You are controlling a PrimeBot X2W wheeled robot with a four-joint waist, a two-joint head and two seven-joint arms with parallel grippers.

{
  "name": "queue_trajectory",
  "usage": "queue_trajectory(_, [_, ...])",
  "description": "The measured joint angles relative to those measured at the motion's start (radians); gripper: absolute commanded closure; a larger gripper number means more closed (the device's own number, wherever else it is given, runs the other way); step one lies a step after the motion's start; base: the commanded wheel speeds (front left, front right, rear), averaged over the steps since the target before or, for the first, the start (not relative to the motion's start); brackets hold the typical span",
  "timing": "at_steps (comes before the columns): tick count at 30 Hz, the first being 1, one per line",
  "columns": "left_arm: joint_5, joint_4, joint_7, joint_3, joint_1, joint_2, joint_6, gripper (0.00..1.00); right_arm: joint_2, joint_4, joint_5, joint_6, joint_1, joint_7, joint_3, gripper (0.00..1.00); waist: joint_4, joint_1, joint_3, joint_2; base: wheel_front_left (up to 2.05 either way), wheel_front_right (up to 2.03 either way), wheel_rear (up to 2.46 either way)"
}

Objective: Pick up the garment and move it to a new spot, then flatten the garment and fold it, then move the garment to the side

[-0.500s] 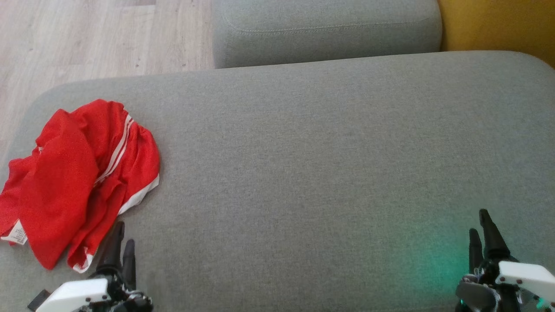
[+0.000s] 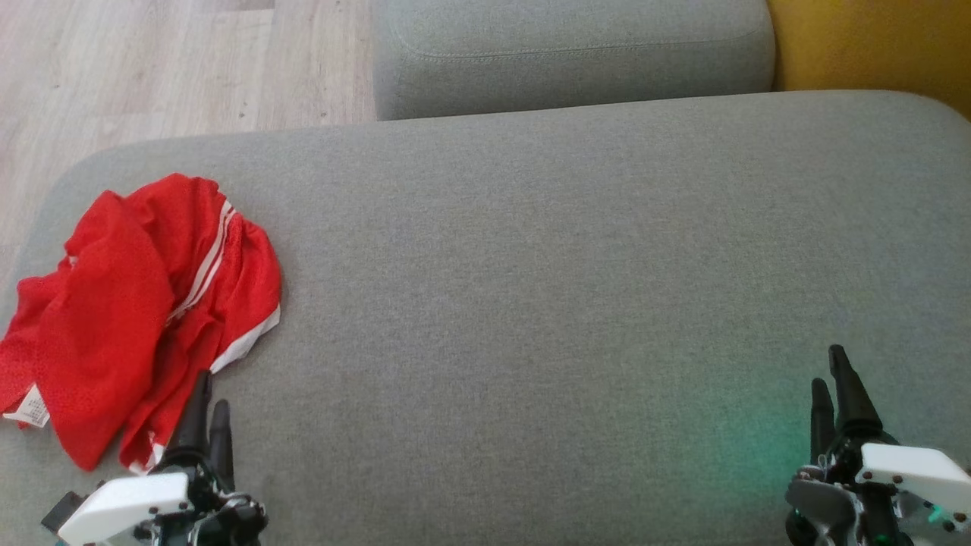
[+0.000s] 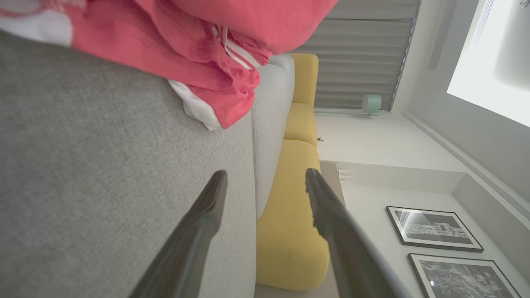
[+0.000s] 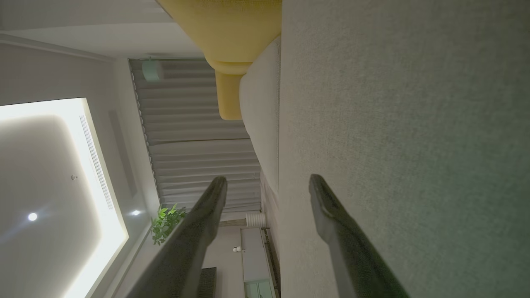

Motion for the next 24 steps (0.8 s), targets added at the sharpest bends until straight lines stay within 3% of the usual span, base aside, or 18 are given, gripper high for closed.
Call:
queue_trajectory(11, [0.103, -0.045, -0.032, -0.016, 0.000, 0.000, 0.000, 0.00, -0.002, -0.049, -0.055, 0.000, -0.001, -0.032, 0.042, 0.00, -0.001, 0.0000, -0.003, 0.0000, 0.00, 0.00, 0.00])
queue_trajectory(24, [0.370, -0.085, -0.067, -0.015, 0.000, 0.001, 0.012, 0.00, -0.008, -0.071, -0.265, 0.000, -0.002, -0.074, 0.102, 0.00, -0.001, 0.0000, -0.009, 0.0000, 0.00, 0.00, 0.00])
